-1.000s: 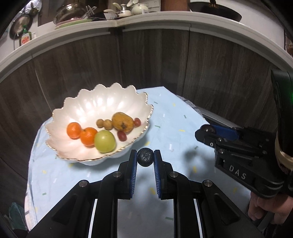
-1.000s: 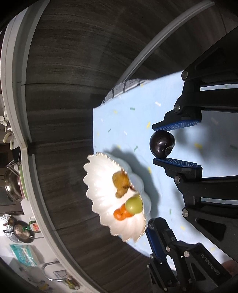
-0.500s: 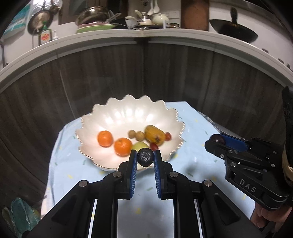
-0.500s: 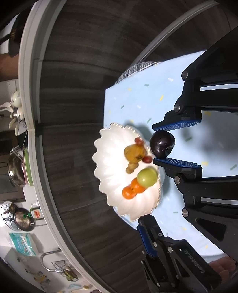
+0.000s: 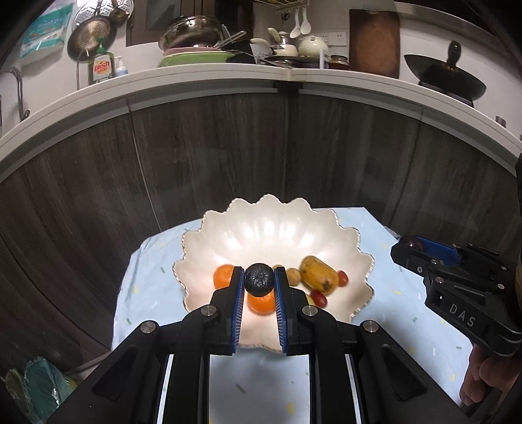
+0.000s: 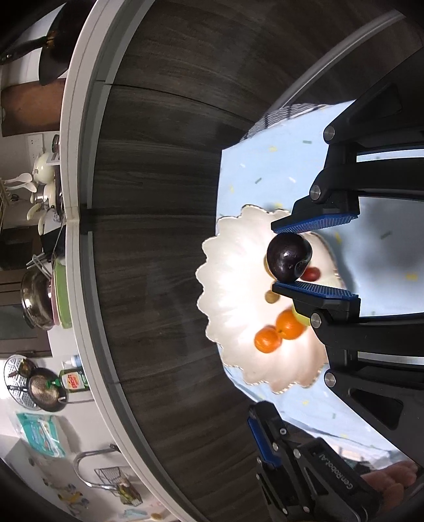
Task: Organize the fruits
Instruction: 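Carry the blueberry with the left tool while the right tool carries the plum over the bowl, then open both tools to drop the blueberry and plum into the bowl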
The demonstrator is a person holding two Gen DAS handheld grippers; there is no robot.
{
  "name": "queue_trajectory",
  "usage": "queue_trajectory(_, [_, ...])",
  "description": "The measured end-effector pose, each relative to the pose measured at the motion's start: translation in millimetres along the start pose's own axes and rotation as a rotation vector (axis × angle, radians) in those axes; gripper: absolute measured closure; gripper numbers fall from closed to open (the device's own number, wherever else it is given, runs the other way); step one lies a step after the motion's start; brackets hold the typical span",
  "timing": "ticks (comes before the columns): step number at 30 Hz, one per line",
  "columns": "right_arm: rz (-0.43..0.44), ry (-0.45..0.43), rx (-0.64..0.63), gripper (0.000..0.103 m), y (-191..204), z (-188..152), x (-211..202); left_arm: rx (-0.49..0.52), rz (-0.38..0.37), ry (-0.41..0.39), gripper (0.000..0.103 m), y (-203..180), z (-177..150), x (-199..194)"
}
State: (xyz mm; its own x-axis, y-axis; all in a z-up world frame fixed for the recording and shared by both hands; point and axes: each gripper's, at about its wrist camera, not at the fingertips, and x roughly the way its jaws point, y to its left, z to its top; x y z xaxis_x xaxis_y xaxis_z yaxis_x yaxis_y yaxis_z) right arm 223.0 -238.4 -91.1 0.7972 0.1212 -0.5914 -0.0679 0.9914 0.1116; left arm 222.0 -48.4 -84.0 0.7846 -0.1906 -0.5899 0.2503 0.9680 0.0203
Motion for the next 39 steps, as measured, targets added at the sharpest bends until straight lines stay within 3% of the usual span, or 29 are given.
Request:
queue_trajectory(26, [-0.037,0.103,0.063,0.072,-13,38,111,-0.004,-0.022,0.078,0.084,30,35,113])
queue_trajectory(39, [-0.055,0.181,0.089,0.072,-22,39,148,-0.008,-0.04,0.143,0.083,33,37,154])
